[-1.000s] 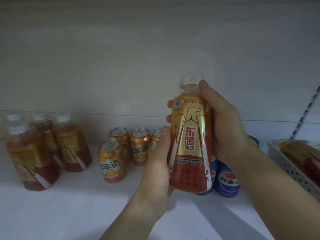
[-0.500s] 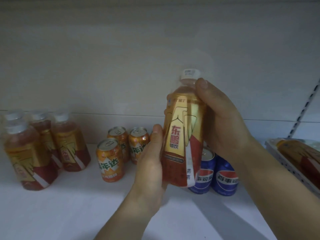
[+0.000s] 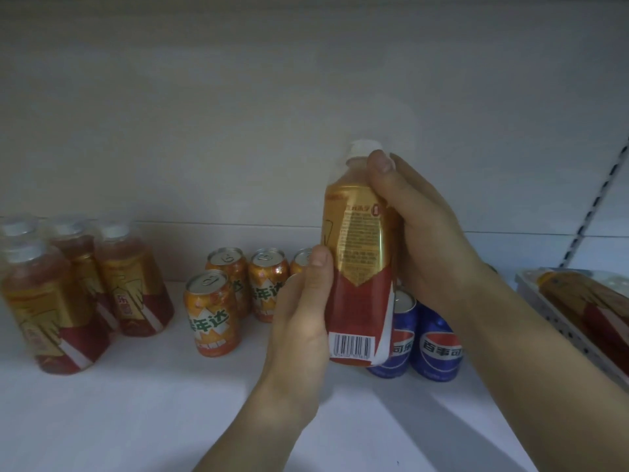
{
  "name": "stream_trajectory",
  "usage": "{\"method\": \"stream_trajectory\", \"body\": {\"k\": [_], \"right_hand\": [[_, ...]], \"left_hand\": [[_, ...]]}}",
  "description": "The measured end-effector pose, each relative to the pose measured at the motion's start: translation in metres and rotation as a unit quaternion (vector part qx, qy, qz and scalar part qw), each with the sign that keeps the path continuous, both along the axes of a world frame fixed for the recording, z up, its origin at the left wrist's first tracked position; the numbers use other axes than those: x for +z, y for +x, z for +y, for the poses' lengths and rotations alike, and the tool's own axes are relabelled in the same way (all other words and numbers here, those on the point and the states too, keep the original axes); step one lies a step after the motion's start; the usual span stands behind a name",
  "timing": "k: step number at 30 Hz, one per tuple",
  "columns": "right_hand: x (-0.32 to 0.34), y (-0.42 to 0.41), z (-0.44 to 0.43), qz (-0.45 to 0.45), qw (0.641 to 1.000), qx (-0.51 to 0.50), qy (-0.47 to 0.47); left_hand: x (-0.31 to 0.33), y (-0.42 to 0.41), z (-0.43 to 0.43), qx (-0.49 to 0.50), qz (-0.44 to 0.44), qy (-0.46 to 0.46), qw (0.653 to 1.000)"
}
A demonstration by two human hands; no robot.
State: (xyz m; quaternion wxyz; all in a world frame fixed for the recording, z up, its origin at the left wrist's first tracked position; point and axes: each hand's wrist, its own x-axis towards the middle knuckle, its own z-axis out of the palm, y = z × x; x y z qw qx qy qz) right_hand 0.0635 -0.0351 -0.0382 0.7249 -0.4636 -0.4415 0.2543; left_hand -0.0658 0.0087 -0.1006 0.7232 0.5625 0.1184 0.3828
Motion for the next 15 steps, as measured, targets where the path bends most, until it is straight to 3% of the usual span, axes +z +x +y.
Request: {"method": "stream_trajectory", "body": {"k": [6,11,15], "right_hand": [[0.0007,0.0013,-0.0006,0.03,0.997,0.064,-0.011],[-0.0004,0.0001,-0.0002,-0.047,0.998,-0.033,-0.018],[-0.0019,-0.0005,0.001,-0.031,0.998,0.025,-0.049]], "left_hand": [[-0.0019,-0.0038,0.0017,-0.079,-0.013,-0.119,0.99],[0.0014,-0.0022,-0.0036,-0.053,-0.02,-0.062,0.997],[-0.0068,-0.001,0.0007,-0.052,-0.01,-0.086,0.995]]}}
